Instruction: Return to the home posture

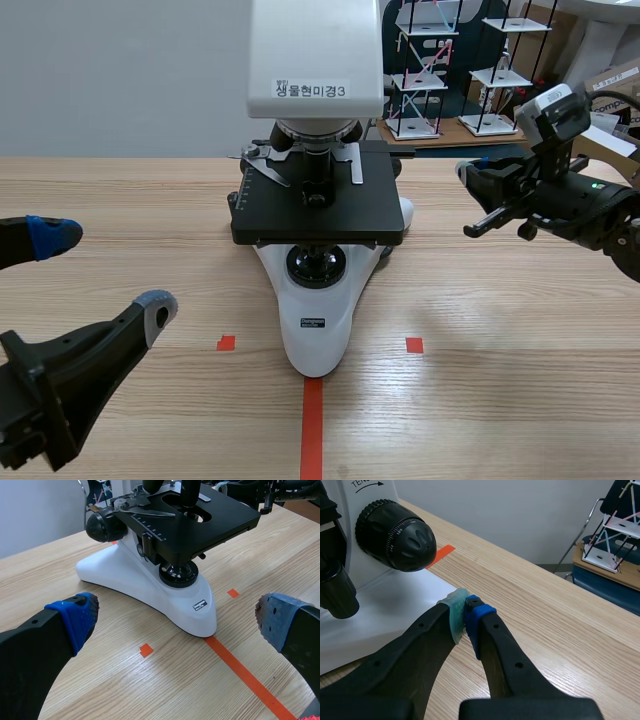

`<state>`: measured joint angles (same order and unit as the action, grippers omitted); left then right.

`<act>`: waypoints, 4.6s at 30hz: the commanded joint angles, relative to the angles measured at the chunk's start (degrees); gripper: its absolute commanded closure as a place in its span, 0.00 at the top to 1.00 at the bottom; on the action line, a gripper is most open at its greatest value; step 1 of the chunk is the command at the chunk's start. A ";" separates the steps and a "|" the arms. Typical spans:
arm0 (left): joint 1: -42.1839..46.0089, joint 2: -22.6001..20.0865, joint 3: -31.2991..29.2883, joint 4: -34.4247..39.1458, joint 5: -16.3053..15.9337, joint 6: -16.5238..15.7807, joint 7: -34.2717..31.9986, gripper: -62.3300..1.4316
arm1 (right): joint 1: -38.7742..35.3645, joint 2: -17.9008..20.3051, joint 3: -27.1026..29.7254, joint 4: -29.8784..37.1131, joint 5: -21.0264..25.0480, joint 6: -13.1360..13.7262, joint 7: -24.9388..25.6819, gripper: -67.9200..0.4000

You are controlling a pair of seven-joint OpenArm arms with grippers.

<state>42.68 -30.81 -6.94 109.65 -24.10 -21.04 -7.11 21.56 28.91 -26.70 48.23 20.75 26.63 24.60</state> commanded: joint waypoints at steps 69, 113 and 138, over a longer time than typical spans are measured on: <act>-0.02 0.15 -0.20 0.68 -0.55 0.31 -0.92 1.00 | -70.34 7.58 35.43 62.95 0.00 -0.20 1.33 0.97; -0.02 0.15 -0.20 0.68 -0.55 0.31 -0.94 1.00 | -70.29 7.61 35.43 62.95 0.48 -0.20 1.53 0.97; -0.02 0.15 -0.20 0.68 -0.55 0.31 -0.94 1.00 | -70.29 7.61 35.43 62.95 0.48 -0.20 1.51 0.97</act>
<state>42.68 -30.81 -6.94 109.65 -24.10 -21.04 -7.11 -49.25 35.77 8.56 111.22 20.14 26.61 25.06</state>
